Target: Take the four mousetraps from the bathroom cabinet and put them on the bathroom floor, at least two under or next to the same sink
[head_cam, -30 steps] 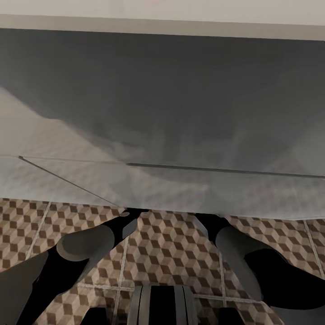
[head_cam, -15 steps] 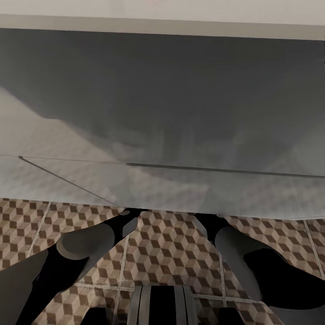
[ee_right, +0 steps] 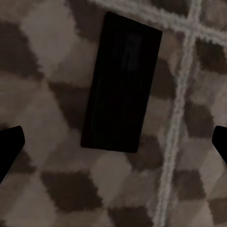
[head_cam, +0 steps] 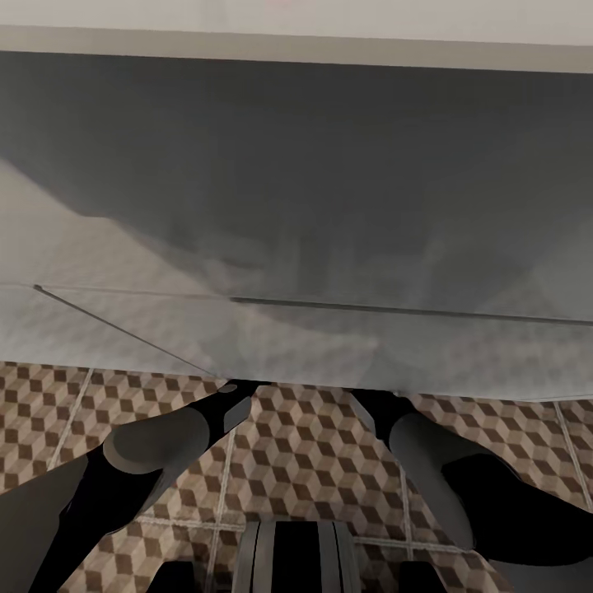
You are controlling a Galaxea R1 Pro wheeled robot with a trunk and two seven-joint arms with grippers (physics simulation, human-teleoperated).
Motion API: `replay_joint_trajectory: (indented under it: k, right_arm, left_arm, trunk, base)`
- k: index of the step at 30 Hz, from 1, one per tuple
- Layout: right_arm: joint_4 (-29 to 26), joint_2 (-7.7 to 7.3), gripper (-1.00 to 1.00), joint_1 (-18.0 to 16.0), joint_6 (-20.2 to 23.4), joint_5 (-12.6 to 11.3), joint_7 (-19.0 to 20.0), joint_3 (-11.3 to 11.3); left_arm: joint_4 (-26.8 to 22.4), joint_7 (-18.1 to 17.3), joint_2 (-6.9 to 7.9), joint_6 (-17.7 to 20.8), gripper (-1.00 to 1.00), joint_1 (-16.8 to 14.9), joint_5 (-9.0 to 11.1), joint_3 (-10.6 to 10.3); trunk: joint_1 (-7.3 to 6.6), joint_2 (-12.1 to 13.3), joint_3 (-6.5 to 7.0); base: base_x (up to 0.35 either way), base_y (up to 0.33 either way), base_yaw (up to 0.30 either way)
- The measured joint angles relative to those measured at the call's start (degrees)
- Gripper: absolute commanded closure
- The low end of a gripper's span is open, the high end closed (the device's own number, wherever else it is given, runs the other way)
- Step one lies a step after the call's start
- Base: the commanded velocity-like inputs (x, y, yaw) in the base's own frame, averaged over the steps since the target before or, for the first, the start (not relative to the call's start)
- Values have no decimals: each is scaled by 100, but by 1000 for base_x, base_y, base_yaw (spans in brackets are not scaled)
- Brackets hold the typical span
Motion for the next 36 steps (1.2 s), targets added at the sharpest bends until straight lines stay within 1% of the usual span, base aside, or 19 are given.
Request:
replay_joint_trajectory:
  k: [27,36]
  right_arm:
    - [-1,14,-100,0,-13,7,10,6]
    - [2,19,-100,-2,-14,7,10,2]
  left_arm:
    - [7,6,3,0,100,0,0,0]
    - [14,9,0,13,100,-46,0,0]
  trunk:
    - [0,0,0]
    - [0,0,0]
  base:
    - [0,0,0]
    - [0,0,0]
